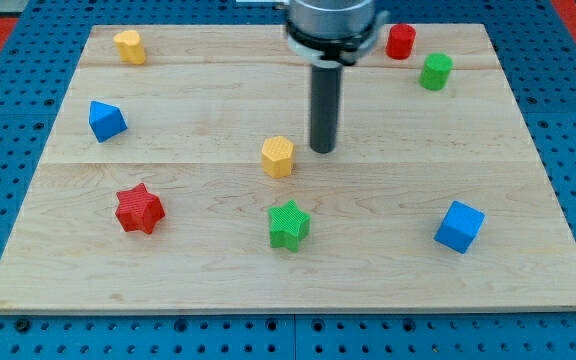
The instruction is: Push the yellow hexagon to the yellow heart
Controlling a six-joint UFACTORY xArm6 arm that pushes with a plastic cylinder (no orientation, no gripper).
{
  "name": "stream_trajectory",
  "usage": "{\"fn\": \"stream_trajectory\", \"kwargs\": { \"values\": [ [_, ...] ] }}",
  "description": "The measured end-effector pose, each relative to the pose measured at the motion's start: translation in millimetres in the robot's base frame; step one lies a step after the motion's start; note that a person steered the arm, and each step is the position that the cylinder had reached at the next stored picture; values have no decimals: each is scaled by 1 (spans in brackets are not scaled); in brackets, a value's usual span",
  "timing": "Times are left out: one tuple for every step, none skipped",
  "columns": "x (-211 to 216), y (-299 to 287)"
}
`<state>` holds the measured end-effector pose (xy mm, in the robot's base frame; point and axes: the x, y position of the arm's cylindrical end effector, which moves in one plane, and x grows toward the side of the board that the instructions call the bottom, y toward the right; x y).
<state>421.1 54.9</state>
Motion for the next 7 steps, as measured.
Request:
{"fn": "stream_trajectory", "kwargs": {
  "values": [
    [50,-12],
    [45,-47],
    [0,-43],
    [-17,-78],
    [-13,-117],
    [6,-122],
    [3,-150]
  ]
}}
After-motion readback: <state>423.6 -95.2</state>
